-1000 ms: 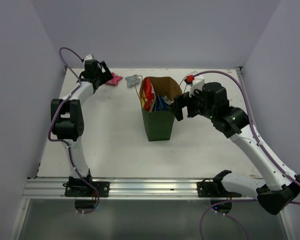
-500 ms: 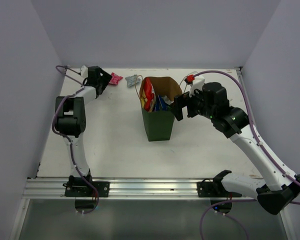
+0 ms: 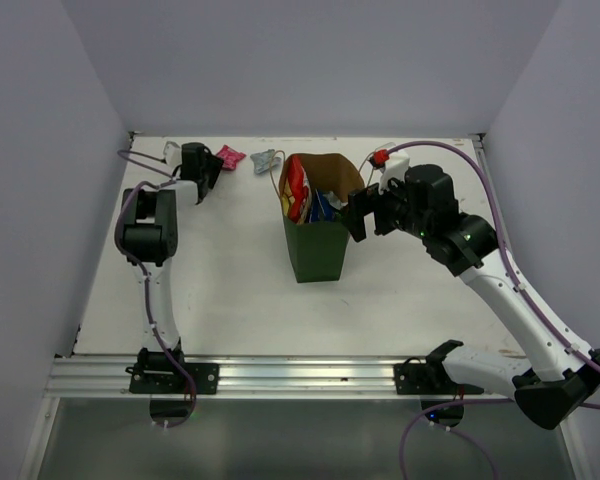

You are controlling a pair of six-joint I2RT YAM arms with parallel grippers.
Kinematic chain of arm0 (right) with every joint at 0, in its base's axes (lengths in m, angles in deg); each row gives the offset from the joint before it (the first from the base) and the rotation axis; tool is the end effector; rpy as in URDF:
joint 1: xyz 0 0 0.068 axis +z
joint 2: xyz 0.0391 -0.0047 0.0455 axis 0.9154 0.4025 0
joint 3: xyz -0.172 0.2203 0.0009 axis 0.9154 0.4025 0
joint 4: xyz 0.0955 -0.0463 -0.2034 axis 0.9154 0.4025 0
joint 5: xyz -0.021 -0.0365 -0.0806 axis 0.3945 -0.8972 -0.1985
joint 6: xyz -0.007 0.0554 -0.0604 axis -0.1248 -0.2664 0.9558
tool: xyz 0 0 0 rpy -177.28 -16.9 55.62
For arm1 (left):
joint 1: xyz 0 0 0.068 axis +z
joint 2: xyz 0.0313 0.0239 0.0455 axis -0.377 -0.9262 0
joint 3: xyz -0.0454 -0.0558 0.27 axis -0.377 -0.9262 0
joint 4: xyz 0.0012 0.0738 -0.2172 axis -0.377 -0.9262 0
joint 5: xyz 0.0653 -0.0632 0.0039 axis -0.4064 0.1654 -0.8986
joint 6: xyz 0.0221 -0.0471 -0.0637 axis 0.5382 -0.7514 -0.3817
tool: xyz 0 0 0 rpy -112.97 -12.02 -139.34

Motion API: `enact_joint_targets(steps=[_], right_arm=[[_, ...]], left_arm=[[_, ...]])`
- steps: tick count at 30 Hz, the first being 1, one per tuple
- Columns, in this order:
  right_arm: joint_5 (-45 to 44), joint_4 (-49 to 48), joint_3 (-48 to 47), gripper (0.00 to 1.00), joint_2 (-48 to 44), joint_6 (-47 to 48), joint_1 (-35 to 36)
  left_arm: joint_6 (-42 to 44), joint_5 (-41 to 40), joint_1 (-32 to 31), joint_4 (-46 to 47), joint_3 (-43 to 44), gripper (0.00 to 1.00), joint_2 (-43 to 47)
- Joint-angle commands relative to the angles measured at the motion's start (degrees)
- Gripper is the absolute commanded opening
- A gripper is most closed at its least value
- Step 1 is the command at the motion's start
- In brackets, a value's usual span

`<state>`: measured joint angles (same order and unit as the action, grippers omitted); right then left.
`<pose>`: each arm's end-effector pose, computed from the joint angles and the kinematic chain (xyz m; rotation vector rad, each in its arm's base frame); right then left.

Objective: Place the snacks into the paper bag
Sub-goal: Pick up the snack from the center of the board.

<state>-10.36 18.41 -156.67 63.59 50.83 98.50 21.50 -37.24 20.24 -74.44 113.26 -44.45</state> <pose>0.1921 0.1248 0.3826 -0.5029 2.0065 0.4542 0.5104 -0.0074 0.1415 -1.2523 1.7758 -0.5746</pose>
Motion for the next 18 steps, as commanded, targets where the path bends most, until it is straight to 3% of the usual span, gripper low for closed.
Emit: enact_joint_targets(steps=[1,12,16,18], right_arm=[[-0.6,-0.5,-1.2,0.99,-0.3,-0.4,0.0],[-0.7,-0.6,-0.5,0.99,-0.9,-0.3,0.0],[-0.8,-0.5,-0.7,0.99,-0.9,-0.3,0.0],[-0.9,-0.5,-0.6,0.99,-1.2,-0.4,-0.1]], left_arm=[[-0.4,-0.9,0.1,4.0,1.4,0.55,-2.2],[0.8,-0.8,0.0,6.7,0.6,0.19,-2.8],[2.9,-1.3,0.0,8.8,-1.4,0.02,-1.8],[4.3,-1.6,0.0,9.6,-2.4,0.0,-0.4]])
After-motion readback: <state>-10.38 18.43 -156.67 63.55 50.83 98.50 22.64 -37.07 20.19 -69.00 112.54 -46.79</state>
